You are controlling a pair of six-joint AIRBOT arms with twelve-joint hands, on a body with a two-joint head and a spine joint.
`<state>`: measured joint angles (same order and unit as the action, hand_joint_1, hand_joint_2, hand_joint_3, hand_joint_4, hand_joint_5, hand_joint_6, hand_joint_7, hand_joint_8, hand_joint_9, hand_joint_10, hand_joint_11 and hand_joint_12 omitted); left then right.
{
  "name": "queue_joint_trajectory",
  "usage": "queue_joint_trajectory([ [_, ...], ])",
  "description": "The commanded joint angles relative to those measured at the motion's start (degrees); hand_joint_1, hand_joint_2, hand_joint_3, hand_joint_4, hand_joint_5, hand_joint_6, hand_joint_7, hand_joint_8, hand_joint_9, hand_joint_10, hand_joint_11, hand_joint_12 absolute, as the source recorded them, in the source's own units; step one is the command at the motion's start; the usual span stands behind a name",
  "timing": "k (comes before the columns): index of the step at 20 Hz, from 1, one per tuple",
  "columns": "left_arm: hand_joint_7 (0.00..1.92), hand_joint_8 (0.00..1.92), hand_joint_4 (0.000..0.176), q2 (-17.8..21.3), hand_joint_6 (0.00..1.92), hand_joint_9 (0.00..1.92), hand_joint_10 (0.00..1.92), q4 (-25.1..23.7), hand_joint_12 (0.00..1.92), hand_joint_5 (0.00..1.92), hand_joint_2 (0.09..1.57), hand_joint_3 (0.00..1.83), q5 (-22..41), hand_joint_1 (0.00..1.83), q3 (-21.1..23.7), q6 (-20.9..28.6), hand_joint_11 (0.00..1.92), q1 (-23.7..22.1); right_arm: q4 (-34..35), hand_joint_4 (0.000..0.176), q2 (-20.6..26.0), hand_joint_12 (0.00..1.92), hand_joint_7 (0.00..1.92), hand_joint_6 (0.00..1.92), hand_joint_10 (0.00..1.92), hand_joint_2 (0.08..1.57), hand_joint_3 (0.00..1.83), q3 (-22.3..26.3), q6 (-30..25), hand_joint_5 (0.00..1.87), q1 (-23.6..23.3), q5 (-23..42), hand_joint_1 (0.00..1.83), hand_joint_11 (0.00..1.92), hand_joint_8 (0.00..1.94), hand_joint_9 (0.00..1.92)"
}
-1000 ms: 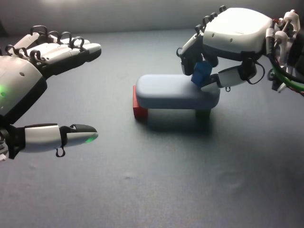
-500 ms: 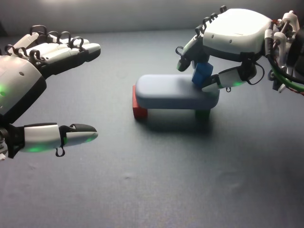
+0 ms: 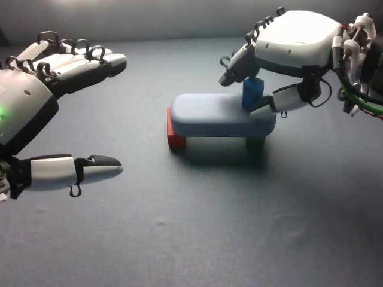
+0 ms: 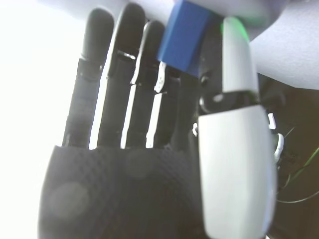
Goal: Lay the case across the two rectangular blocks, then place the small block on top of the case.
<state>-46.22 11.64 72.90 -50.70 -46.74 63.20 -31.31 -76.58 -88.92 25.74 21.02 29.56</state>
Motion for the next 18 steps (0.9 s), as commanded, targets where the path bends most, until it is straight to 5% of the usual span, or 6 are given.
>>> queue_joint_trajectory([
  [1,0.37,0.0,0.0,-0.2,0.0,0.34,0.0,-0.1,0.86,0.39,0.91,0.0,7.3,0.86,-0.2,0.3,0.0,-0.7,1.7,0.0,0.1,1.15,0.85,0.0,0.28,1.0,0.0,0.1,0.3,0.74,-1.1,5.5,0.99,0.6,0.03,0.86],
  [11,0.37,0.0,0.0,-0.3,0.0,0.33,0.0,-0.1,0.86,0.4,0.9,0.0,7.5,0.88,-0.2,0.3,0.0,-0.7,3.7,0.013,0.2,0.82,0.42,0.0,0.0,0.98,0.0,2.1,0.3,0.4,-1.2,9.7,0.72,0.22,0.0,0.47],
  [12,0.38,0.0,0.0,-0.2,0.0,0.35,0.0,-0.1,0.89,0.4,0.89,0.0,7.6,0.89,-0.2,0.3,0.0,-0.7,4.3,0.057,0.4,0.91,0.31,0.0,0.0,0.93,0.0,2.6,0.3,0.27,-1.2,10.7,0.69,0.01,0.0,0.3],
  [15,0.37,0.0,0.0,-0.2,0.0,0.37,0.01,0.0,0.95,0.36,0.9,0.0,8.1,0.89,0.0,0.4,0.03,-0.4,6.9,0.078,3.4,0.64,0.22,0.01,0.0,0.89,0.0,5.3,1.4,0.13,-1.1,15.1,0.67,0.0,0.0,0.2],
  [16,0.33,0.0,0.014,-0.2,0.0,0.36,0.0,0.2,0.92,0.28,0.9,0.0,8.4,0.86,0.0,0.4,0.0,-0.2,8.4,0.123,5.7,0.34,0.12,0.0,0.01,0.86,0.0,7.1,2.5,0.04,-1.0,17.5,0.65,0.0,0.01,0.08],
  [18,0.32,0.0,0.011,-0.1,0.0,0.34,0.0,0.7,0.91,0.28,0.91,0.01,9.2,0.82,0.1,0.4,0.0,0.0,10.9,0.155,8.1,0.02,0.01,0.0,0.0,0.84,0.0,9.2,3.5,0.0,0.6,21.1,0.7,0.0,0.0,0.0],
])
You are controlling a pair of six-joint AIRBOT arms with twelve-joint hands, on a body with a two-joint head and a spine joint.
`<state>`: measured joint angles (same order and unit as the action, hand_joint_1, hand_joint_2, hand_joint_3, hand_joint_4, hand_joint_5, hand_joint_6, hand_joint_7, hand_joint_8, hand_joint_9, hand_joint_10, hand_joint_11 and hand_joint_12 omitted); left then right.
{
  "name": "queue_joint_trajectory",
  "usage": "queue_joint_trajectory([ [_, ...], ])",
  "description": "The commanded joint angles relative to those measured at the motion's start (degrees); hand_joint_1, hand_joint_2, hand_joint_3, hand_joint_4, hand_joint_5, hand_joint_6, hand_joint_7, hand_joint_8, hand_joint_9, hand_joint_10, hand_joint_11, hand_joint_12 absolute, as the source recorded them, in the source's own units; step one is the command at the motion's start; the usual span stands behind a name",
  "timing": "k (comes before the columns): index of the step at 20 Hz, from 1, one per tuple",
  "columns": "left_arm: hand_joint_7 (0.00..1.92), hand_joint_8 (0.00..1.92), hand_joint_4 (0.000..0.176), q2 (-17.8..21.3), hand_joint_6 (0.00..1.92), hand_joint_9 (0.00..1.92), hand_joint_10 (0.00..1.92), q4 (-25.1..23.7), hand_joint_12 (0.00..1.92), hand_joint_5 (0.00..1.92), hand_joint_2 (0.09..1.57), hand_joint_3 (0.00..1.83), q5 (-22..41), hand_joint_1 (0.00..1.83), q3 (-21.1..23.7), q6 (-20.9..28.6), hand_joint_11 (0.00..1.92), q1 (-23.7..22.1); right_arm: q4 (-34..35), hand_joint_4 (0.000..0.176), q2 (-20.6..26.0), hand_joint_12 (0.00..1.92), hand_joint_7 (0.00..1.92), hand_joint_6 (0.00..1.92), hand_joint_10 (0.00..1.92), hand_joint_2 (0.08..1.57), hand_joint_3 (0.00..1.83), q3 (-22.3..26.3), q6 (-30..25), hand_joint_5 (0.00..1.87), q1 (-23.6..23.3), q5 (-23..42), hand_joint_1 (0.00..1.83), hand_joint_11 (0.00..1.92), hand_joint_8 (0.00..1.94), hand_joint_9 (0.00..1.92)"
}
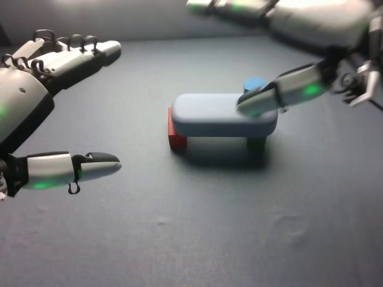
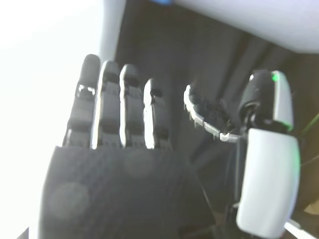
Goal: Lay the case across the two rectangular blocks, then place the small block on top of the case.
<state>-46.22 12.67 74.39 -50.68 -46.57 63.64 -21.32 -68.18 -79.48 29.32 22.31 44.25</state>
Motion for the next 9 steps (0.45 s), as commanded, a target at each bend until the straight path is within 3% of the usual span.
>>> queue_joint_trajectory([
  [1,0.3,0.0,0.001,0.0,0.0,0.32,0.0,-0.1,0.91,0.28,0.92,0.01,8.4,0.81,0.1,0.3,0.0,-0.2,3.0,0.172,0.9,0.0,0.0,0.0,0.0,0.85,0.0,0.7,0.2,0.0,1.0,9.1,0.68,0.0,0.0,0.0],
  [2,0.27,0.0,0.0,0.0,0.0,0.27,0.0,0.2,0.88,0.27,0.95,0.01,8.9,0.8,0.1,0.3,0.0,-0.1,6.1,0.133,2.2,0.02,0.0,0.0,0.0,0.86,0.01,1.9,0.3,0.0,3.5,13.0,0.67,0.05,0.0,0.0],
  [4,0.25,0.0,0.008,0.1,0.0,0.23,0.0,0.7,0.87,0.27,0.95,0.01,9.7,0.79,0.2,0.3,0.0,0.0,11.0,0.09,4.7,0.04,0.0,0.0,0.0,0.87,0.01,4.2,0.3,0.0,9.1,19.9,0.65,0.07,0.0,0.0],
  [5,0.2,0.0,0.036,0.1,0.0,0.18,0.0,1.0,0.83,0.22,0.96,0.01,10.1,0.76,0.2,0.3,0.0,0.2,12.9,0.052,5.7,0.03,0.0,0.0,0.0,0.87,0.0,5.5,0.3,0.0,11.5,22.9,0.68,0.06,0.0,0.0],
  [7,0.1,0.0,0.082,0.3,0.0,0.1,0.0,1.8,0.78,0.12,0.97,0.01,11.4,0.69,0.2,0.4,0.0,0.8,15.7,0.032,7.2,0.02,0.0,0.0,0.0,0.88,0.01,7.4,0.3,0.0,15.4,27.4,0.71,0.01,0.0,0.0],
  [8,0.1,0.0,0.082,0.3,0.0,0.1,0.0,2.3,0.78,0.12,0.97,0.01,12.2,0.69,0.2,0.5,0.0,1.1,16.8,0.032,7.6,0.02,0.0,0.0,0.0,0.88,0.01,8.1,0.3,0.0,17.0,29.4,0.71,0.01,0.0,0.0],
  [9,0.0,0.0,0.126,0.4,0.0,0.01,0.0,2.9,0.44,0.01,0.97,0.0,13.4,0.72,0.2,0.5,0.0,1.4,18.3,0.073,8.1,0.01,0.01,0.0,0.0,0.9,0.01,8.9,0.3,0.0,19.0,32.0,0.69,0.02,0.0,0.0],
])
